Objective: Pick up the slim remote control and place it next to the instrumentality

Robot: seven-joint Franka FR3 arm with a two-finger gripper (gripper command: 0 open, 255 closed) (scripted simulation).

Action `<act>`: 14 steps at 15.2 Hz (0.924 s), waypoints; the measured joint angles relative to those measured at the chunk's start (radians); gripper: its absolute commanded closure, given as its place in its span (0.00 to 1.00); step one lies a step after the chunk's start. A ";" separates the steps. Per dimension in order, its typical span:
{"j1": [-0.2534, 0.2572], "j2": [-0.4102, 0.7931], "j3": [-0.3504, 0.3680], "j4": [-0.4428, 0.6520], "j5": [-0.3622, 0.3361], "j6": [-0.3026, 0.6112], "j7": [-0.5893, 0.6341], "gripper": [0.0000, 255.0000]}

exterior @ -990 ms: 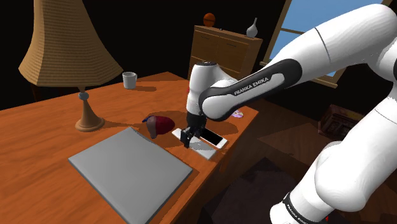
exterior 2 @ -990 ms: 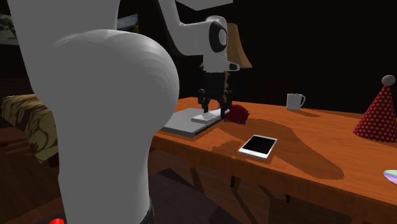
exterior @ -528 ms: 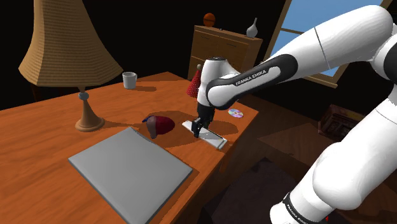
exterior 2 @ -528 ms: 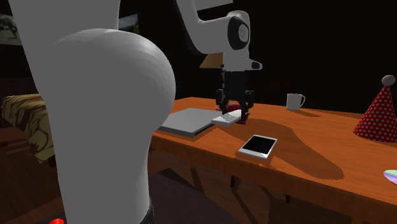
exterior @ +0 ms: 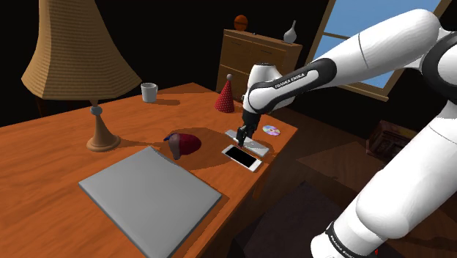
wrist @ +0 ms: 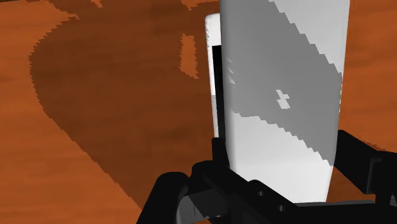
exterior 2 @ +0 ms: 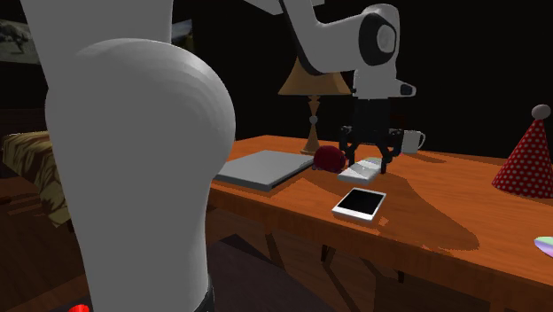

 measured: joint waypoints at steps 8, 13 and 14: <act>-0.094 0.103 -0.097 0.120 -0.007 -0.016 -0.186 1.00; -0.137 0.176 -0.134 0.206 -0.001 -0.028 -0.272 1.00; -0.139 0.184 -0.136 0.204 0.000 -0.019 -0.275 1.00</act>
